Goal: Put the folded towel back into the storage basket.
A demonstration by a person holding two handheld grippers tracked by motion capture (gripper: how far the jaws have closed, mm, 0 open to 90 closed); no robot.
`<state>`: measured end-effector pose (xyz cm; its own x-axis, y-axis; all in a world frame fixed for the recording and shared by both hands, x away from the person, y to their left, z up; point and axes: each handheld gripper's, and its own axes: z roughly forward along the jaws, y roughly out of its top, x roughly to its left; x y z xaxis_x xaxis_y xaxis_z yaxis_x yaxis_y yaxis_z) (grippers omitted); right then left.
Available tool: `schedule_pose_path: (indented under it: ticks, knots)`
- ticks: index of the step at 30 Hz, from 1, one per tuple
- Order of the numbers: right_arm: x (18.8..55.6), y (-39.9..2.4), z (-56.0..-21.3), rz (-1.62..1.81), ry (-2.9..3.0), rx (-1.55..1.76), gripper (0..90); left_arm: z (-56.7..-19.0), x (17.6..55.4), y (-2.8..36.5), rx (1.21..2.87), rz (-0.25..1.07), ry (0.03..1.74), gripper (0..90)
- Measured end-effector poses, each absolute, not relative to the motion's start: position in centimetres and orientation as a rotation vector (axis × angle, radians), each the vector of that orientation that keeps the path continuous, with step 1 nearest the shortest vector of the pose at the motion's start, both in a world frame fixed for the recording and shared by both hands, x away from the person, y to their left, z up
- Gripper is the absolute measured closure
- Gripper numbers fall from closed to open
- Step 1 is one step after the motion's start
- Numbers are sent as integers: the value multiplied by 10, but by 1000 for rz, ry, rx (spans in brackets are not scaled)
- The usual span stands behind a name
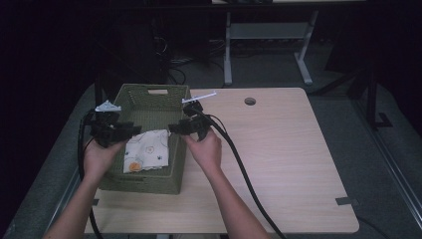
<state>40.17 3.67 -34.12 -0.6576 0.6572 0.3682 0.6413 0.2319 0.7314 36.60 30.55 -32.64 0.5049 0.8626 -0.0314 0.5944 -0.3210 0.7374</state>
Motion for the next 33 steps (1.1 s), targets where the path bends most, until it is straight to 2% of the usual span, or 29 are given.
schedule_pose_path:
  ticks: [33]
  knots:
    - [398, -41, -328, 1541, 2361, 1356, 384, -316, 365, 255, 2026, 455, 1095, 478]
